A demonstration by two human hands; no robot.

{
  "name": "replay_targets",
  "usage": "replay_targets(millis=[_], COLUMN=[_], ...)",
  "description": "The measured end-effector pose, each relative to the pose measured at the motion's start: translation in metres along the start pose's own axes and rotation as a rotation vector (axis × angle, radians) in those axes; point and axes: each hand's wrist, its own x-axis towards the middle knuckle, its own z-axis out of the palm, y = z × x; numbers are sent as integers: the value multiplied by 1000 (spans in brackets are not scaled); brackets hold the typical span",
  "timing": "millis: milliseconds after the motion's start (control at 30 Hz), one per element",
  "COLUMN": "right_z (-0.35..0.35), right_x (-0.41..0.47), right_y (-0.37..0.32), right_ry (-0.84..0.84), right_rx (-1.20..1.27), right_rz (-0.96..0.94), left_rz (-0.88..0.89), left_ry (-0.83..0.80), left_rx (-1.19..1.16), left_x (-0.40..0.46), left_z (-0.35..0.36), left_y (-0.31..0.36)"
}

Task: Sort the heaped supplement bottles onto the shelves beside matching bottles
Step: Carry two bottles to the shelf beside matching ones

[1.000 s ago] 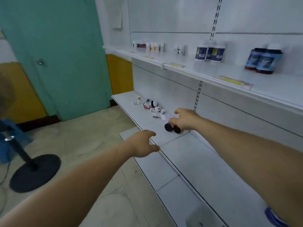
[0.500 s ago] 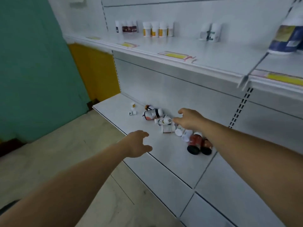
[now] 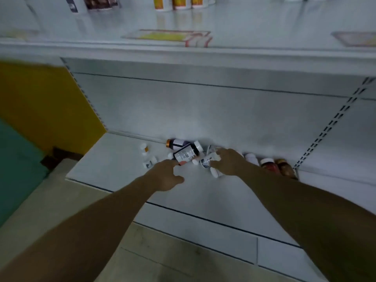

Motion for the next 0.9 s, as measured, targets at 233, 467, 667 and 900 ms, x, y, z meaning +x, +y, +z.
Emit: replay_targets(millis=[233,467,667,900], right_z=[95,128,125,124], right_x=[25,36,27,10], right_y=[11,31,43,46], right_ry=[19,353,349,340], right_rx=[55,226,363,546], right_rz=[301,415,436,527], left_rz=[210,142,183,-31], left_ry=[49,181,290,-85], left_rx=[-24,159,-131,-1258], left_x=[111,169,158,57], left_z=[15,63,53,26], left_y=[-33,-33,-32,-14])
